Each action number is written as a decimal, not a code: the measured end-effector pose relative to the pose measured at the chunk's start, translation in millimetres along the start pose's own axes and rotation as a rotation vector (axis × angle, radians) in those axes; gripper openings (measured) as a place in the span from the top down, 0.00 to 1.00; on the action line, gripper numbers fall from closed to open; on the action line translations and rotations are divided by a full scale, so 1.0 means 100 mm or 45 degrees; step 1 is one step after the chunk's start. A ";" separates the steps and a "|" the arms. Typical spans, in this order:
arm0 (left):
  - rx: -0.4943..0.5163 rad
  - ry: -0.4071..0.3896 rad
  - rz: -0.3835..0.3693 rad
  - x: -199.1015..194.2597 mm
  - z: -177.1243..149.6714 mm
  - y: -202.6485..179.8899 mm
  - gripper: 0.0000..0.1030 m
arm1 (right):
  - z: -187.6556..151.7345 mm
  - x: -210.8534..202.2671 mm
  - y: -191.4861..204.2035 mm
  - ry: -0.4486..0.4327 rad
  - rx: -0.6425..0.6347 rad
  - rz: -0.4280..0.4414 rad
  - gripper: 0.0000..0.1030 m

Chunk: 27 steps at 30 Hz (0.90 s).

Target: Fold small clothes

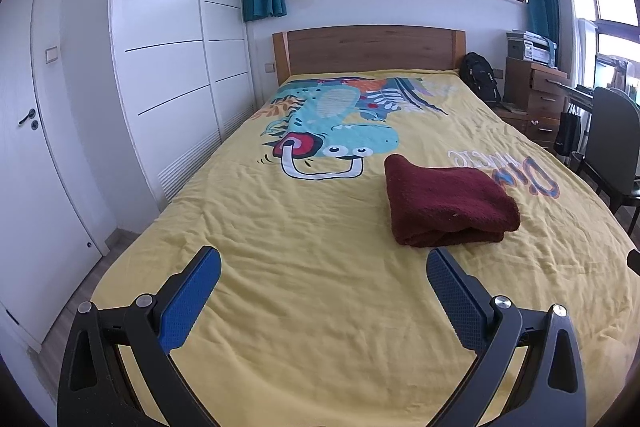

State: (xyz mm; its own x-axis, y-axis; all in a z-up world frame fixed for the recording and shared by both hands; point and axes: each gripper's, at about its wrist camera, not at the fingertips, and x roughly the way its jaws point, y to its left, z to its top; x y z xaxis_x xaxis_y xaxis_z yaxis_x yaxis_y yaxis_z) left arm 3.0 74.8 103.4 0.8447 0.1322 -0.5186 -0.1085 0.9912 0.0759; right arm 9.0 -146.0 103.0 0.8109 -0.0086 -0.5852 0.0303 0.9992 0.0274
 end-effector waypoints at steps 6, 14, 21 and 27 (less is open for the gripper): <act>0.010 0.001 -0.005 0.02 -0.01 0.00 0.01 | 0.00 0.01 0.00 0.002 0.001 0.001 0.00; 0.014 0.002 -0.010 0.04 -0.01 0.00 0.01 | -0.01 0.02 -0.01 0.003 0.001 0.001 0.00; 0.014 0.002 -0.010 0.03 -0.02 -0.01 0.01 | -0.06 0.04 -0.03 0.010 0.007 -0.007 0.00; 0.014 0.002 -0.010 0.03 -0.02 -0.02 0.01 | -0.07 0.04 -0.03 0.011 0.007 -0.008 0.00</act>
State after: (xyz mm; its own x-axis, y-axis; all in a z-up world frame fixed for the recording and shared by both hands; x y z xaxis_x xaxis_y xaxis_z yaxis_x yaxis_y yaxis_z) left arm 4.6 73.1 100.1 0.8449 0.1245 -0.5203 -0.0961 0.9920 0.0813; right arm 8.4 -149.0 95.1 0.8057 -0.0148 -0.5922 0.0387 0.9989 0.0277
